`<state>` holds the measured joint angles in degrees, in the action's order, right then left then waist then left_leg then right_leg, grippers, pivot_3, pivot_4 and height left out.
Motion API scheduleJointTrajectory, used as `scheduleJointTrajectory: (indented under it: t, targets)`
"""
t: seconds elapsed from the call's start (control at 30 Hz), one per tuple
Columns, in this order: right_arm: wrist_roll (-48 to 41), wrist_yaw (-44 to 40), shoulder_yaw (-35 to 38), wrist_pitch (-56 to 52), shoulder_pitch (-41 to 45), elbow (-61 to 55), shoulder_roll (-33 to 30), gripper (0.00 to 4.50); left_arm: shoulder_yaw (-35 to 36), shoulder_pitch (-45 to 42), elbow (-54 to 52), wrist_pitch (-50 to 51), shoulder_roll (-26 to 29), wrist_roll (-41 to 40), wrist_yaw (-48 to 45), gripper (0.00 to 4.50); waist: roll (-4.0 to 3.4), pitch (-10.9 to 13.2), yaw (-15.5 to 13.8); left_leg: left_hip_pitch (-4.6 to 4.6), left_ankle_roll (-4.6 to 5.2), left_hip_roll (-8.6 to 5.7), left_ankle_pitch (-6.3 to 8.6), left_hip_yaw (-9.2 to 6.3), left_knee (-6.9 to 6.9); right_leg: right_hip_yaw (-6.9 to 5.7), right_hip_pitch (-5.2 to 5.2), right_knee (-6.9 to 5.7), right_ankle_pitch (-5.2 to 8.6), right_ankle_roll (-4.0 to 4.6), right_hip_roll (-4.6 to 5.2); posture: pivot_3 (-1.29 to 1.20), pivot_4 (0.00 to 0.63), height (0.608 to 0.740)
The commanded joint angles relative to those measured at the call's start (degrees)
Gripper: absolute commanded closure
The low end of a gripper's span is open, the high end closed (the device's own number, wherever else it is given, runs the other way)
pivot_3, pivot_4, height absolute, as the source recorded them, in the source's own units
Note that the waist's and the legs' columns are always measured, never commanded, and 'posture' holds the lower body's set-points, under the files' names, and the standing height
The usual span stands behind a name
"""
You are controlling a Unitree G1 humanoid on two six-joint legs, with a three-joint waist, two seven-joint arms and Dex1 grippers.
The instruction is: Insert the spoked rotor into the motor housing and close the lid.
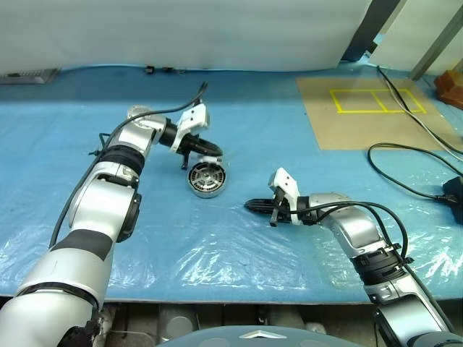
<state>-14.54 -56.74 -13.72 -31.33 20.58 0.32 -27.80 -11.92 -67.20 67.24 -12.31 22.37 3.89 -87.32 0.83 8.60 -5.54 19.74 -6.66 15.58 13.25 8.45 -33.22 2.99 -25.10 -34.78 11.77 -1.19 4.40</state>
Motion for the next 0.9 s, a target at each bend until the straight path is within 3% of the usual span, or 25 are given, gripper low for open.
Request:
scheduleJointTrajectory:
  t: [0.03,0.33,0.57,0.9]
  targets:
    - [-0.7,0.6,1.1,0.4,0.7,-1.2,0.3,4.5,-1.9,2.0,-1.7,-5.2,1.2,2.3,-1.9,4.44,0.0,0.0,0.0,0.01,0.0,0.0,0.0,0.0,0.0,0.0,0.0,0.0,0.0,0.0,0.0,0.0,0.15,0.74]
    - [-0.7,0.9,0.9,0.2,0.9,-1.1,0.4,4.5,-2.5,8.8,-5.0,-7.6,1.6,2.6,-2.0,4.44,-0.01,0.0,-0.2,-0.17,-0.01,0.0,0.0,-0.01,-0.01,0.0,0.14,-0.05,0.01,0.01,0.02,0.0,0.15,0.74]
    - [-3.6,-0.3,2.5,-0.7,2.5,-1.2,1.4,4.5,4.0,9.5,-13.0,1.0,2.0,-5.6,-1.3,4.44,-0.03,0.0,0.0,-0.34,-0.01,0.0,0.01,0.0,0.0,0.02,0.23,-0.08,0.01,0.02,0.02,0.0,0.15,0.74]
    - [-7.4,-1.9,4.1,0.0,8.2,-2.9,3.2,4.5,17.0,21.7,-53.5,32.6,6.3,-25.1,10.4,4.44,-0.15,0.1,0.3,0.12,-0.02,0.02,0.01,0.0,0.11,-0.05,-0.08,0.02,0.01,0.02,0.0,0.0,0.15,0.74]
